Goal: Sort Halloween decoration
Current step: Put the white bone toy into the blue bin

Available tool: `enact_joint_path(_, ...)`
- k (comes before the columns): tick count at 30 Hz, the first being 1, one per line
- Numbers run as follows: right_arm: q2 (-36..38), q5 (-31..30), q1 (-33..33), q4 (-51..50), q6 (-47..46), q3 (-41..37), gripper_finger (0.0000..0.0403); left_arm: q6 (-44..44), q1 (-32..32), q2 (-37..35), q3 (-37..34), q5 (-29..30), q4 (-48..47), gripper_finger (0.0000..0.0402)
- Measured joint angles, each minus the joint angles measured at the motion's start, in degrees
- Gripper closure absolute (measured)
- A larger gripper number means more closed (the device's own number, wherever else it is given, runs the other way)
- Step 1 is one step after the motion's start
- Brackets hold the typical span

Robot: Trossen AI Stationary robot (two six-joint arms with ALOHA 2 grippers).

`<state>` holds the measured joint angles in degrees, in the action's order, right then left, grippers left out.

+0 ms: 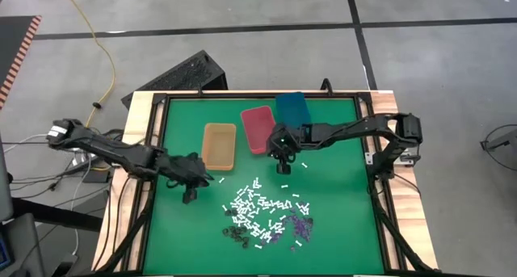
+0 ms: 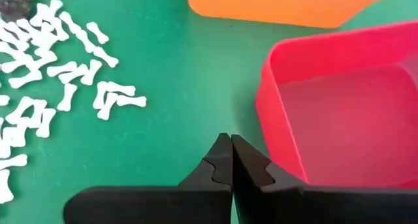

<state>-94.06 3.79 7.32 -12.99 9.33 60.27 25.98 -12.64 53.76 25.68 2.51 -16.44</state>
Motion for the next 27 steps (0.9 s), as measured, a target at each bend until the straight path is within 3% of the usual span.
enact_joint_path(3,0.0,0.0,0.3,-0.2,0.0,0.0,0.0382,-0.5,0.6,5.0,0.0,4.1,1.4,0.0401)
enact_joint_path(10,-1.7,-0.7,1.8,1.0,1.6,0.0,0.0382,-5.2,4.8,11.2,0.0,6.1,7.6,0.0401)
enact_joint_path(18,-7.5,-0.9,6.1,6.0,1.7,0.0,0.0382,-9.0,11.5,11.7,0.1,9.1,8.7,0.0401)
enact_joint_path(27,-7.6,-0.9,9.5,6.5,4.8,5.3,0.0382,-16.7,20.0,11.9,0.1,10.2,12.4,0.0401)
